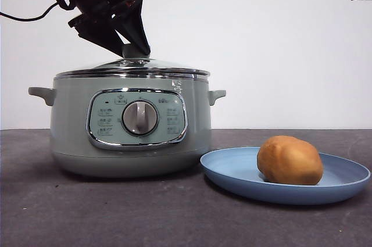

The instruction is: Take the potato out from the steamer,put the potato on the plate,close the lid

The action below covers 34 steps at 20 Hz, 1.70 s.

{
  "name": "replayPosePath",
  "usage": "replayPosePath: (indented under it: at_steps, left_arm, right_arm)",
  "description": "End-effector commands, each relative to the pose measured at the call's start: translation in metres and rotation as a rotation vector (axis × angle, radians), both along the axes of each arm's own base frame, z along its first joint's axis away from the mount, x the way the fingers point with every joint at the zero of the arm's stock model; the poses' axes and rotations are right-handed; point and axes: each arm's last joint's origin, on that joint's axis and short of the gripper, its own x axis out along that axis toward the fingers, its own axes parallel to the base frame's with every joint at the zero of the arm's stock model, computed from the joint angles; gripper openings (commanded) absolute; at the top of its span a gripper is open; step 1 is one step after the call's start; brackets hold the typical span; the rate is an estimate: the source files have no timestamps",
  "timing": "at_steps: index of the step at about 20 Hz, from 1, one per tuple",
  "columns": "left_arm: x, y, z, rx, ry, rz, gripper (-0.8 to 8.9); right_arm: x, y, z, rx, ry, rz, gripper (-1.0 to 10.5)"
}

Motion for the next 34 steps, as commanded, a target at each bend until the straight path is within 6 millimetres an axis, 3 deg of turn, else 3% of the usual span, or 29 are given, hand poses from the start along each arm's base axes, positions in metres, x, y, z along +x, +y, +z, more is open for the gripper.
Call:
replayPosePath:
  at_steps: [1,7,11,17,22,23,24,25,26,27,34]
  left_arm:
    - [0.001,-0.002,-0.006,0.031,0.021,0.004,4.68]
    - [-0.004,0.0,0.005,0.018,-0.011,0.005,4.68]
    - [-0.019,0.006,0.028,-0.009,-0.073,0.006,4.68]
    - [-0.071,0.024,0.072,-0.069,-0.115,-0.022,4.68]
    - [-0.125,0.045,0.091,-0.103,-0.016,-0.095,4.63]
    - [-0.133,0.048,0.093,-0.103,-0.003,-0.101,4.24]
    - [-0.139,0.051,0.094,-0.1,0.007,-0.102,3.27]
    - [-0.143,0.053,0.094,-0.097,0.015,-0.101,1.92]
    - [-0.146,0.054,0.094,-0.094,0.024,-0.101,0.01]
    - [-0.147,0.055,0.094,-0.09,0.034,-0.101,-0.03]
    - [-0.15,0.056,0.091,-0.075,0.076,-0.095,-0.04]
  right_arm:
    - [0.0,0.0,0.001,0.006,0.001,-0.001,6.0]
    - [-0.001,0.0,-0.001,-0.006,0.023,-0.001,6.0]
    - [-0.001,0.0,-0.002,-0.003,0.026,-0.002,6.0]
    - [-0.006,0.0,-0.009,0.007,0.136,0.072,5.9]
    - [-0.015,0.003,-0.017,0.083,0.298,0.264,5.9]
    - [-0.016,0.003,-0.018,0.091,0.322,0.278,5.7]
    - [-0.017,0.003,-0.018,0.094,0.336,0.281,4.7]
    - [-0.018,0.003,-0.019,0.098,0.345,0.283,3.4]
    - [-0.018,0.003,-0.019,0.099,0.352,0.285,1.4]
    - [-0.018,0.003,-0.019,0.097,0.354,0.284,-0.3]
    - [-0.018,0.002,-0.02,0.094,0.356,0.281,0.0]
